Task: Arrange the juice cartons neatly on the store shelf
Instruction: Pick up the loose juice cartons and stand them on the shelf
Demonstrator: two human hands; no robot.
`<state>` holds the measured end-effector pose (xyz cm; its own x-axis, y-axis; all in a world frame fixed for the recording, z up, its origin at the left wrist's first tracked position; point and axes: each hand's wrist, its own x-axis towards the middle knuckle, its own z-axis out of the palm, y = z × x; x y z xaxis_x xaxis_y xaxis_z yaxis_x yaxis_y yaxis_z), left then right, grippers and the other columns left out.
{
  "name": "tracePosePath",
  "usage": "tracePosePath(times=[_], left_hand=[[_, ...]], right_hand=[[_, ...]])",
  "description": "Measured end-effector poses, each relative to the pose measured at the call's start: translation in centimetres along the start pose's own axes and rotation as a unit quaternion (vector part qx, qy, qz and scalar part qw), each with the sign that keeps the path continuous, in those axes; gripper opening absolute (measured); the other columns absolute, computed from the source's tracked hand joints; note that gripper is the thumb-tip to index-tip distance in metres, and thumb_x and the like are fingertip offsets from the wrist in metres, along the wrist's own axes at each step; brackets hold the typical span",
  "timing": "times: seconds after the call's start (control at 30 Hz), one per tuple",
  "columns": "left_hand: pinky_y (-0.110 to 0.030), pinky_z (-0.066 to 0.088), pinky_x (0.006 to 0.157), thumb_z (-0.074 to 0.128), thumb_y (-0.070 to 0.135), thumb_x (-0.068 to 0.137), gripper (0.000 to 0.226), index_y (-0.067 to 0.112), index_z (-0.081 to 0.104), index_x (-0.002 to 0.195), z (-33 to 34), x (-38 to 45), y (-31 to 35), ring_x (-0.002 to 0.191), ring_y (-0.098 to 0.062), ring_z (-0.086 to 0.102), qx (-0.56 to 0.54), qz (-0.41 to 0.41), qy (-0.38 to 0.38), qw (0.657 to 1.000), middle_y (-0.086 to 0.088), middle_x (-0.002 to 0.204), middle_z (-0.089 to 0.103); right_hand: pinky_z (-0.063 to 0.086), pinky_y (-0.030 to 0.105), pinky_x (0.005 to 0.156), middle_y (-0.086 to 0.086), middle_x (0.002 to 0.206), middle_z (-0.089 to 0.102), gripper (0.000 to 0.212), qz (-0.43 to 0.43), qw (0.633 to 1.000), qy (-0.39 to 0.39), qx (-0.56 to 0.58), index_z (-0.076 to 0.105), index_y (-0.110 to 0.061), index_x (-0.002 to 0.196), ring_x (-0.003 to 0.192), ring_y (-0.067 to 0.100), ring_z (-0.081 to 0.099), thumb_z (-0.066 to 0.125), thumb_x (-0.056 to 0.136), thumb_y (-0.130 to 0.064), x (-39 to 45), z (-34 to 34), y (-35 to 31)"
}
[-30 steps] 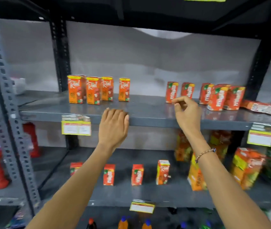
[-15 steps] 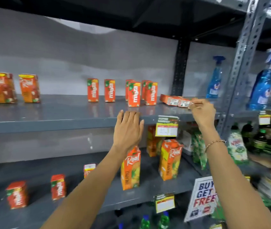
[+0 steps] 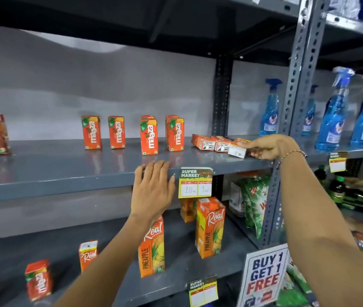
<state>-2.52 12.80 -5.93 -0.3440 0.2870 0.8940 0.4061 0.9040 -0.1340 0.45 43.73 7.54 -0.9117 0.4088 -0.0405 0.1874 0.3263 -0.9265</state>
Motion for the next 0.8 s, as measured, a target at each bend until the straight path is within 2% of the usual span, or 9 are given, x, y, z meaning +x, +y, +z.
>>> tracePosePath(times=[0.07,0.1,0.23,0.37,0.43,0.53,0.6,0.7,0.8], left_hand=[[-0.039,0.033,0.098,0.04,0.035,0.094,0.041,0.008,0.063,0.114,0.1,0.1,0.0,0.108,-0.025,0.061,0.005,-0.002,0.003,1.0,-0.008,0.115,0.066],[-0.039,0.032,0.098,0.04,0.035,0.093,0.041,0.008,0.063,0.114,0.1,0.2,0.0,0.107,-0.025,0.062,0.005,-0.002,0.0,1.0,-0.008,0.115,0.067],[-0.038,0.031,0.098,0.04,0.037,0.092,0.042,0.008,0.063,0.114,0.0,0.2,0.3,0.107,-0.025,0.062,0.009,-0.008,-0.025,1.0,-0.008,0.115,0.067],[-0.039,0.035,0.099,0.038,0.038,0.093,0.044,0.009,0.064,0.114,-0.5,0.3,0.3,0.108,-0.025,0.062,0.01,-0.015,-0.052,0.998,-0.007,0.116,0.067],[-0.04,0.041,0.097,0.036,0.038,0.093,0.046,0.009,0.064,0.115,-1.0,0.4,0.3,0.108,-0.024,0.062,0.006,-0.009,-0.067,0.998,-0.007,0.116,0.067],[-0.042,0.044,0.098,0.033,0.036,0.095,0.049,0.007,0.062,0.122,-1.9,0.3,-0.6,0.111,-0.026,0.062,0.008,0.019,-0.079,0.997,-0.009,0.118,0.067],[-0.045,0.042,0.101,0.033,0.034,0.095,0.049,0.006,0.061,0.124,-2.5,0.0,-2.7,0.115,-0.03,0.06,0.025,0.017,-0.078,0.996,-0.011,0.12,0.066],[-0.046,0.033,0.105,0.035,0.032,0.094,0.046,0.004,0.062,0.118,-3.7,-1.0,-7.2,0.114,-0.033,0.06,0.054,0.0,-0.071,0.996,-0.015,0.117,0.066],[-0.044,0.03,0.106,0.034,0.031,0.095,0.043,0.005,0.064,0.112,-5.5,-2.8,-12.6,0.111,-0.033,0.06,0.074,-0.029,-0.066,0.995,-0.014,0.114,0.066]], right_hand=[[0.048,0.015,0.042,0.006,0.091,0.059,0.013,0.013,1.0,-0.011,0.0,0.056,-0.004,0.093,0.066,0.011,0.051,0.065,0.084,-0.01,0.2,-0.2,-0.2],[0.049,0.017,0.046,0.005,0.084,0.058,0.01,0.019,1.0,-0.016,-0.003,0.054,-0.007,0.084,0.066,0.012,0.051,0.064,0.085,-0.009,0.3,-0.2,-0.1],[0.044,0.023,0.061,0.004,0.077,0.059,0.015,0.004,0.999,-0.037,0.003,0.055,-0.012,0.082,0.068,0.013,0.053,0.069,0.078,-0.009,0.6,-0.3,0.2],[0.05,0.025,0.07,0.003,0.088,0.065,0.046,-0.021,0.999,-0.043,-0.02,0.053,-0.016,0.099,0.079,0.013,0.061,0.083,0.064,-0.017,-0.2,0.5,-0.2],[0.053,0.026,0.073,0.001,0.099,0.064,0.07,-0.047,0.999,-0.019,0.01,0.039,-0.022,0.113,0.087,0.014,0.064,0.085,0.062,-0.012,-0.6,1.3,-0.1],[0.054,0.024,0.061,0.004,0.107,0.062,0.098,-0.106,0.991,-0.004,0.076,0.018,-0.03,0.132,0.087,0.013,0.064,0.082,0.064,0.0,-1.8,2.8,0.5],[0.056,0.026,0.064,0.005,0.109,0.065,0.106,-0.144,0.984,-0.021,0.106,0.012,-0.025,0.141,0.092,0.014,0.065,0.08,0.065,0.003,-2.9,4.4,1.0],[0.053,0.035,0.09,0.004,0.109,0.071,0.081,-0.202,0.976,-0.045,0.068,0.045,-0.01,0.128,0.1,0.016,0.067,0.085,0.058,-0.004,-4.8,7.4,0.5],[0.056,0.021,0.077,-0.011,0.084,0.076,0.048,-0.242,0.964,-0.095,0.051,0.062,-0.024,0.094,0.082,0.004,0.071,0.087,0.056,-0.009,-7.2,11.7,-1.3]])
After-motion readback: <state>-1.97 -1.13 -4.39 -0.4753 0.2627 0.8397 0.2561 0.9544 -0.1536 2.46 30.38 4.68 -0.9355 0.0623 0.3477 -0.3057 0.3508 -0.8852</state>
